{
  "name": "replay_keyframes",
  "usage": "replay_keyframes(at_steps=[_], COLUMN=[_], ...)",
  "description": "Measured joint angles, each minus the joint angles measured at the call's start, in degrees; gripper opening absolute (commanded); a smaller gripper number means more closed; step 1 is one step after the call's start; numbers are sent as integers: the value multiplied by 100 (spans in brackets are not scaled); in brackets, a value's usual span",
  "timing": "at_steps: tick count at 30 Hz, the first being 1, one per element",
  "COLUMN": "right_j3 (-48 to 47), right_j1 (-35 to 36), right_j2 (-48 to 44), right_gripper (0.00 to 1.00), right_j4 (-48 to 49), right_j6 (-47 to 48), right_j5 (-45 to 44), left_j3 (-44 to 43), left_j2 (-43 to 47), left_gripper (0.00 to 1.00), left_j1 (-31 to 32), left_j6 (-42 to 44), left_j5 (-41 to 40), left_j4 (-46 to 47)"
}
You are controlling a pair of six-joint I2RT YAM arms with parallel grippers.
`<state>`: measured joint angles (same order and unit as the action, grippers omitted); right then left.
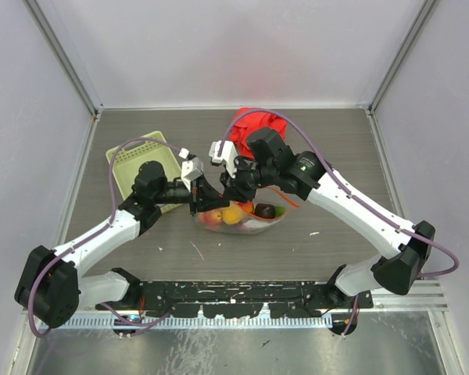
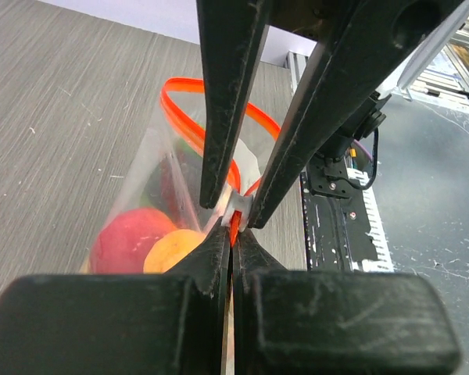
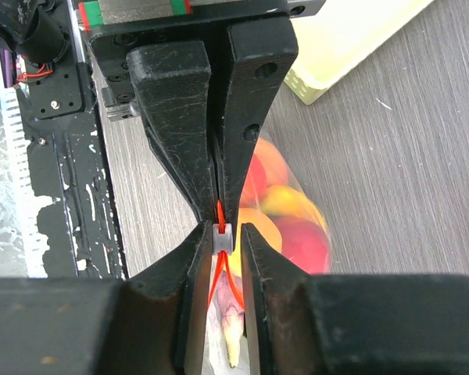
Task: Place the food in the zip-top bag and seal the zipper
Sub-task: Zip the zipper food storage bag at the center of the board.
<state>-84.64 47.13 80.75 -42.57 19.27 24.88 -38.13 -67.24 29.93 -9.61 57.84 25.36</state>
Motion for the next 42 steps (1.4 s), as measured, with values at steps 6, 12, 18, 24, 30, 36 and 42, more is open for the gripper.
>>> replay_keyframes(at_steps=[6,12,18,24,30,36,42], right_j3=[0,0,2,11,79,264,511], right_j1=[0,0,0,0,0,0,-20], right_j2=[13,11,-4,-94,-179,-299,-450], right_gripper=[7,2,1,1,1,1,1], right_j4=[-28,-37,-33,-39,-136,-166,-186], right_j6=[33,59,79,111,151,138,39], right_j5=[-7,-111,-238,-400,-632,-918,-1226], left_j3=[0,0,2,24,46,94,131], left_j2=[39,39,92,256,304,367,435], left_gripper=[0,0,0,0,0,0,0], left_j1=[0,2,13,33,33,26,-59], left_j6=[-57,-297,-457,-479,-479,-474,-476], left_j5=[-149,-319,-608,-855,-1032,-1270,-1517], left_j4=[-7,-26,-11,-9,11,0,-37])
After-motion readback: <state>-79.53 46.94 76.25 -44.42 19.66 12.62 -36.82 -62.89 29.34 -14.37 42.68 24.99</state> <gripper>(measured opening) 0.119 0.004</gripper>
